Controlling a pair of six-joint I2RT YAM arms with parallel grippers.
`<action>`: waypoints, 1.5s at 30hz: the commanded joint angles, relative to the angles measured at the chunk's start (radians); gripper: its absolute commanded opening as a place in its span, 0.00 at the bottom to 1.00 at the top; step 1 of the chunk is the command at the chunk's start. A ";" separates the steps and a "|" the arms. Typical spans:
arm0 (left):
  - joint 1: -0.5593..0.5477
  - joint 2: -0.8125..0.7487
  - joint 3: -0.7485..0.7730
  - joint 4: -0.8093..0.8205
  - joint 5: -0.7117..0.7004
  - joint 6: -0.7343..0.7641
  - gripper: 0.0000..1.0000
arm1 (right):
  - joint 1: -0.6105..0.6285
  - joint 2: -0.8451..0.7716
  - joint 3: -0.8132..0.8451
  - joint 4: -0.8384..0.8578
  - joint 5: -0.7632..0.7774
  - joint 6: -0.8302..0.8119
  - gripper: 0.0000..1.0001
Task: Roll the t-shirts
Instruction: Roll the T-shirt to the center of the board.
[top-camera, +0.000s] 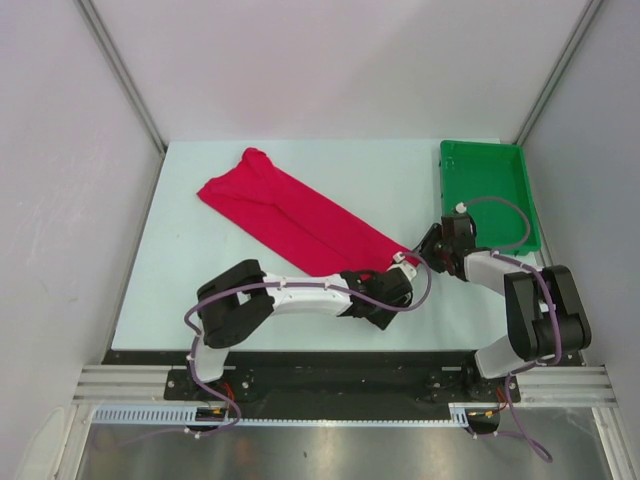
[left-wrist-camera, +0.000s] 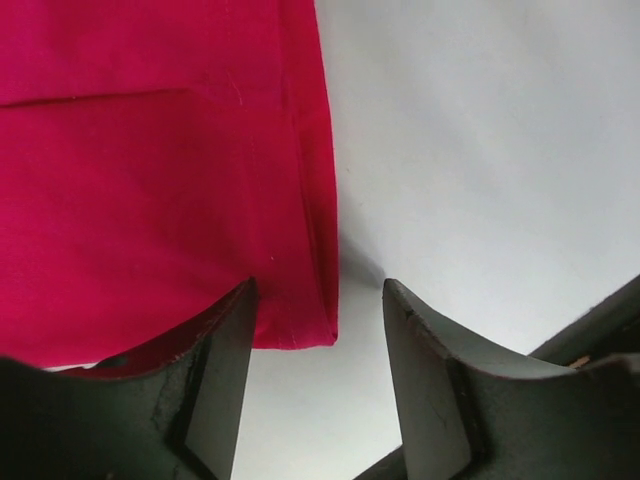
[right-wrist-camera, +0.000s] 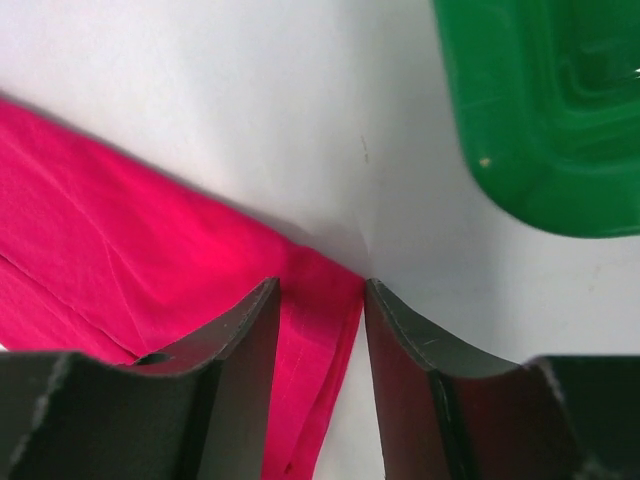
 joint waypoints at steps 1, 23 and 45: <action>-0.014 0.021 0.030 -0.020 -0.063 0.003 0.55 | 0.026 0.016 -0.005 0.031 0.022 0.007 0.43; -0.057 -0.099 0.004 0.037 0.154 -0.004 0.00 | 0.060 -0.237 0.029 -0.281 0.236 -0.128 0.00; 0.201 -0.205 -0.194 0.163 0.345 -0.084 0.00 | 0.195 0.031 0.248 -0.229 0.256 -0.053 0.11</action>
